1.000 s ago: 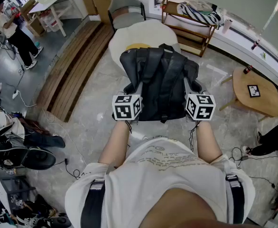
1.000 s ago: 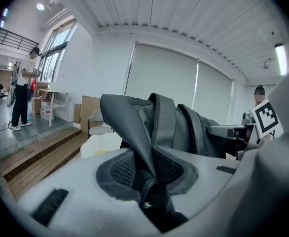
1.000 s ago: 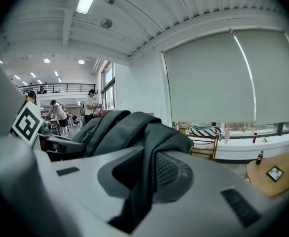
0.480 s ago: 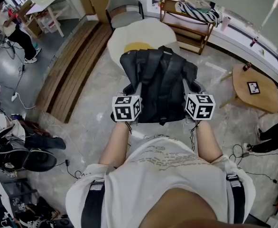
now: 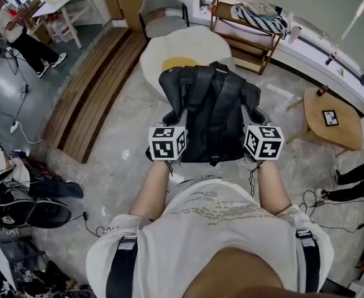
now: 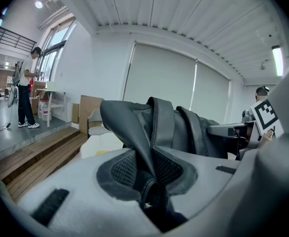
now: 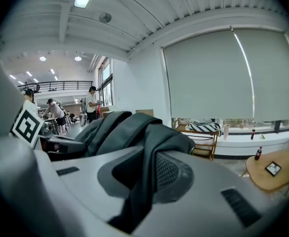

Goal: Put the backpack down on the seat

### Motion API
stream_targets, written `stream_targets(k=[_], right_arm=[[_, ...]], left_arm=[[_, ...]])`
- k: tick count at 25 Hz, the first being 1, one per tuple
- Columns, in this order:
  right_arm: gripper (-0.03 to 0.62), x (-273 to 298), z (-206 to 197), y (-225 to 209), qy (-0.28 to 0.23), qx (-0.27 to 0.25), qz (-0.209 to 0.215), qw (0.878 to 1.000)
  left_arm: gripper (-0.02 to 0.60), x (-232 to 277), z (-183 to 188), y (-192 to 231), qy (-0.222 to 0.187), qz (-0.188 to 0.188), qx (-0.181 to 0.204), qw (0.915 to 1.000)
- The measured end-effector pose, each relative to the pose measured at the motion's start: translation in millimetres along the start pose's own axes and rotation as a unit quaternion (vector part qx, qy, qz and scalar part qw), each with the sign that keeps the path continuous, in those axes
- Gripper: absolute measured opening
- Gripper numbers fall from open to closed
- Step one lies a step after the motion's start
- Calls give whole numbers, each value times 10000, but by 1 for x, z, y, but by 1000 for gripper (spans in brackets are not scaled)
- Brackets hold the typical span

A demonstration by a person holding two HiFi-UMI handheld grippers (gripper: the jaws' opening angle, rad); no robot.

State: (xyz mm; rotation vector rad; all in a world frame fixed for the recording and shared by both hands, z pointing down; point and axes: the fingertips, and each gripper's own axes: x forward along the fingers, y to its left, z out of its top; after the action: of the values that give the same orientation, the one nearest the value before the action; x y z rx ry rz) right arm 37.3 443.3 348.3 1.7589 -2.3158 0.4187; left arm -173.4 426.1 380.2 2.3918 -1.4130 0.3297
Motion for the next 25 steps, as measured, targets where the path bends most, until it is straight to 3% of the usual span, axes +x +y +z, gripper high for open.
stream_targets(k=[12, 25], right_arm=[[54, 19, -12, 10, -16, 92, -161, 9998], [54, 86, -13, -18, 206, 150, -3, 9997]], left_arm=[[92, 10, -9, 21, 104, -184, 75, 9997], [91, 75, -7, 45, 260, -61, -85, 9996]])
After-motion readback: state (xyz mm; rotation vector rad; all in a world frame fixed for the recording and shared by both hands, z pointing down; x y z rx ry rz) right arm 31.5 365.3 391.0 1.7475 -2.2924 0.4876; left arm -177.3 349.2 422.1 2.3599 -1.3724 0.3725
